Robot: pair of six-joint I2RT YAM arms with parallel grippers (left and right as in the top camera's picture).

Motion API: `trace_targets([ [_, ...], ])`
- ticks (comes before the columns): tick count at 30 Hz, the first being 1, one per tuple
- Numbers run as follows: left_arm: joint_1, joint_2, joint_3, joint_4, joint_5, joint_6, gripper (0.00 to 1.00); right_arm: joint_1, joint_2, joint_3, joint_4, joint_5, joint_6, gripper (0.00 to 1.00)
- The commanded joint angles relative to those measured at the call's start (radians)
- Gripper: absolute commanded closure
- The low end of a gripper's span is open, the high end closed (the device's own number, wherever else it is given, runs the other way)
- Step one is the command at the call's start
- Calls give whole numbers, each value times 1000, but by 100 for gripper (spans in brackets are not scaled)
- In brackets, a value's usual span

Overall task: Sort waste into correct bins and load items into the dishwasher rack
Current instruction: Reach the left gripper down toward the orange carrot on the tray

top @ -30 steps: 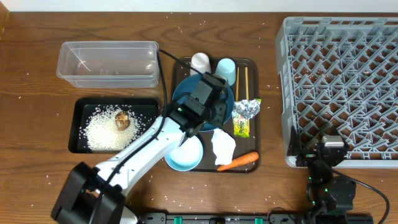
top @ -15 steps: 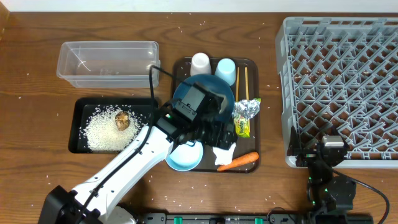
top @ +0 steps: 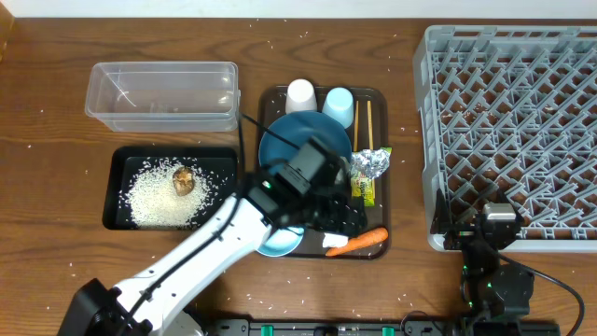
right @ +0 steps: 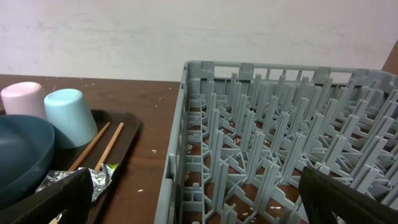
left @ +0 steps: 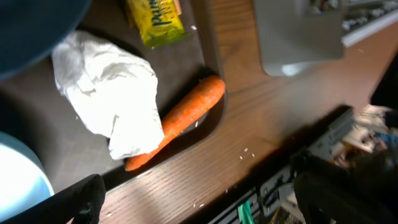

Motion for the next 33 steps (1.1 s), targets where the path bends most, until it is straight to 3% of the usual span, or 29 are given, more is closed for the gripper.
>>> trace_targets([
  [1,-63,10,10,-4,-172,-161,2,5,-6,-2,-4,2,-8,1],
  [5,-143,29,10,-2,-275,-164,2,5,-6,-2,-4,2,-8,1],
  [11,-193,53,10,8,-280,-140,2,5,-6,-2,-4,2,-8,1],
  [18,-262,53,10,7,-267,266,2,5,-6,-2,-4,2,-8,1],
  [22,-275,61,10,23,-384,368,2,5,-6,-2,-4,2,-8,1],
  [26,-275,88,10,50,-491,385,2,5,-6,-2,-4,2,-8,1],
  [33,-276,157,10,79,-494,505,2,5,-6,-2,-4,2,-8,1],
])
